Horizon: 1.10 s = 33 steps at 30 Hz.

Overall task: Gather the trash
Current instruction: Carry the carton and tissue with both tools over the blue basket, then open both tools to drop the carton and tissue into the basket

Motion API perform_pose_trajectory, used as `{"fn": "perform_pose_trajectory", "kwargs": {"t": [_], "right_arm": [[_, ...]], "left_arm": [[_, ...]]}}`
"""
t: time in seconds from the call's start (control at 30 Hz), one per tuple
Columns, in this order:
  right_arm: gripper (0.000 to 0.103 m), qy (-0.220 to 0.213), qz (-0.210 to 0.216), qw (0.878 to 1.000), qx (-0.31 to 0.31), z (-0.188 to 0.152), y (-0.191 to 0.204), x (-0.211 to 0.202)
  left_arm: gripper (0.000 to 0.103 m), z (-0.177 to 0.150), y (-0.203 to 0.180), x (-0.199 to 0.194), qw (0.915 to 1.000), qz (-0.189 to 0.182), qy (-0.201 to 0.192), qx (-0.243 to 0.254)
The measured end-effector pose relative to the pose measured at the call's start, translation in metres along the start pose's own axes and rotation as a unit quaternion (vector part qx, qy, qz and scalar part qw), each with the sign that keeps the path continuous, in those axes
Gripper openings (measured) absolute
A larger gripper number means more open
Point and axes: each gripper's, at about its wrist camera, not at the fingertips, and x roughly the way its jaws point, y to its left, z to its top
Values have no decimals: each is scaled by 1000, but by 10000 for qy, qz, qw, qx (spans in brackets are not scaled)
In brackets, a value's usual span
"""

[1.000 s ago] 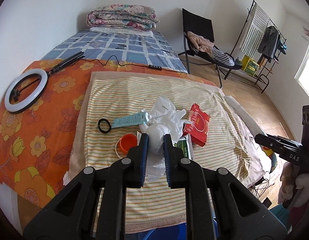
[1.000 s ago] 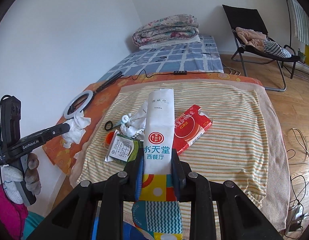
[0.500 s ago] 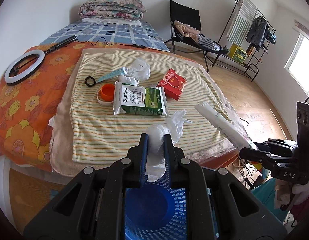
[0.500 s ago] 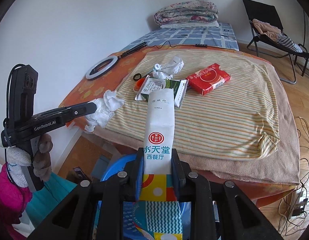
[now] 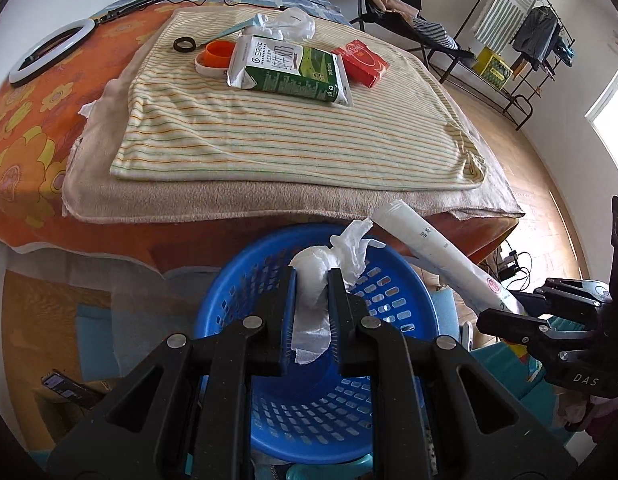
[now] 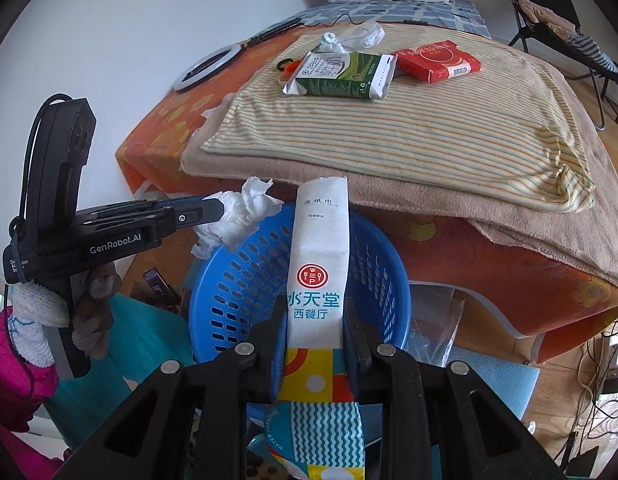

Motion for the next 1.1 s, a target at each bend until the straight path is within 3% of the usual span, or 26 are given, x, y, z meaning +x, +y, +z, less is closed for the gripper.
{"fn": "perform_pose_trajectory", "kwargs": {"t": [0.33, 0.63, 0.7, 0.77, 0.83, 1.1], "right_arm": [[24, 383, -67, 9992, 39, -21, -4, 29], [31, 451, -182, 9988, 27, -23, -1, 38], [39, 428, -254, 9988, 38, -22, -2, 38], [55, 416, -317, 9986, 53, -21, -4, 39], [65, 397, -386, 9984, 68, -20, -5, 39], [81, 368, -510, 9979, 173, -19, -10, 38]], "left_arm": [[14, -21, 1, 17, 9994, 188, 275, 96], [14, -25, -6, 23, 9987, 261, 359, 233], [21, -25, -8, 26, 9985, 277, 388, 264], [48, -26, -8, 27, 9983, 325, 408, 263], [59, -27, -8, 27, 9982, 369, 382, 262], [59, -26, -5, 30, 9980, 415, 425, 194]]}}
